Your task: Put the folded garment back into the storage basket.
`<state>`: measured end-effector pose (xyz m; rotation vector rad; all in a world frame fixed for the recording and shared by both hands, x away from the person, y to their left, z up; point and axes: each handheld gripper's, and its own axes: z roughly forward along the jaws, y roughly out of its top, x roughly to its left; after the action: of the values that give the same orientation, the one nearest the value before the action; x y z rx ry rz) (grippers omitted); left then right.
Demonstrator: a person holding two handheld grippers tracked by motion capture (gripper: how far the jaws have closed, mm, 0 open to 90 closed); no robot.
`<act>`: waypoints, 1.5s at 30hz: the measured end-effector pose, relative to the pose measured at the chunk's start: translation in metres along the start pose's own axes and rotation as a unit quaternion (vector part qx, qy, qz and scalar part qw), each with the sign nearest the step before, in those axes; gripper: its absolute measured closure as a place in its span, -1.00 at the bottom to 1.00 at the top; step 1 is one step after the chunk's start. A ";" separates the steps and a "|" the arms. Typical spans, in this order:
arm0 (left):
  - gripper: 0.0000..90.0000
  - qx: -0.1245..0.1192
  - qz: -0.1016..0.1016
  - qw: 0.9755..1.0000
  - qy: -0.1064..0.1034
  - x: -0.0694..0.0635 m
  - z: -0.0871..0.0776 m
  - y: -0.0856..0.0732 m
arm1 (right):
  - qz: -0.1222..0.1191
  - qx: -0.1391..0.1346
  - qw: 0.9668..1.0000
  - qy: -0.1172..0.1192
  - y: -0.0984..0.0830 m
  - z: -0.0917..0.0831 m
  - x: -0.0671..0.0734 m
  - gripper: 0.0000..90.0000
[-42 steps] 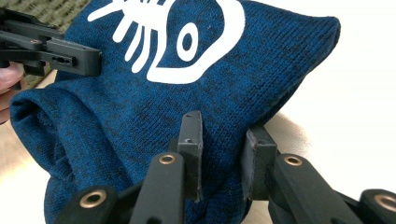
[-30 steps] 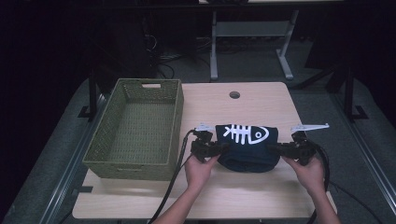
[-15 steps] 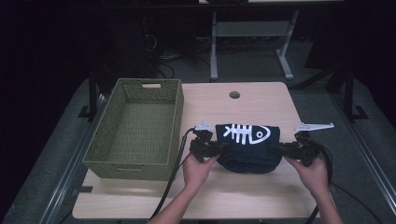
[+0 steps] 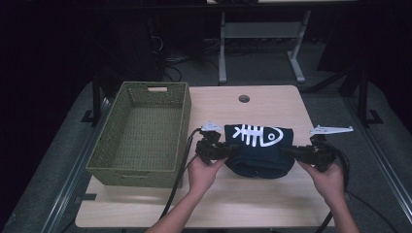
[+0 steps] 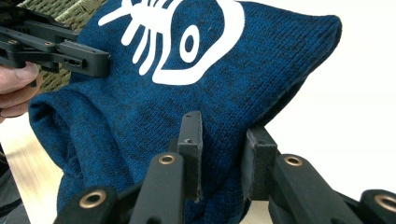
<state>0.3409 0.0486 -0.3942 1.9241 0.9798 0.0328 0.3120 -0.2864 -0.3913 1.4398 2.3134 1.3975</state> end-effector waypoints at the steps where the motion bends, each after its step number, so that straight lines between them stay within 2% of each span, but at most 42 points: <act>1: 0.53 0.001 0.002 1.000 0.001 0.000 -0.001 0.001 | -0.002 0.001 1.000 -0.001 0.001 0.000 0.002 0.61; 12: 0.52 0.001 0.004 1.000 -0.001 0.003 -0.013 0.008 | -0.014 0.002 1.000 -0.002 0.012 -0.001 0.012 0.62; 19: 0.52 -0.004 -0.002 1.000 -0.006 0.006 -0.020 0.010 | -0.018 0.004 1.000 -0.002 0.019 -0.001 0.018 0.61; 27: 0.52 -0.011 0.003 1.000 -0.005 0.007 -0.031 0.015 | -0.024 0.001 1.000 -0.001 0.027 -0.002 0.026 0.61; 32: 0.52 -0.016 0.002 1.000 -0.004 0.009 -0.041 0.019 | -0.032 -0.002 0.999 0.001 0.036 -0.003 0.035 0.61; 37: 0.52 -0.021 0.010 1.000 0.002 0.011 -0.048 0.020 | -0.037 -0.004 0.999 0.003 0.040 -0.002 0.039 0.61; 45: 0.52 -0.027 0.009 1.000 0.004 0.014 -0.059 0.023 | -0.043 -0.004 0.999 0.007 0.049 0.001 0.048 0.62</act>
<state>0.3407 0.0950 -0.3491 1.8857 0.9574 0.0772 0.3189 -0.2433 -0.3385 1.3162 2.3442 1.3960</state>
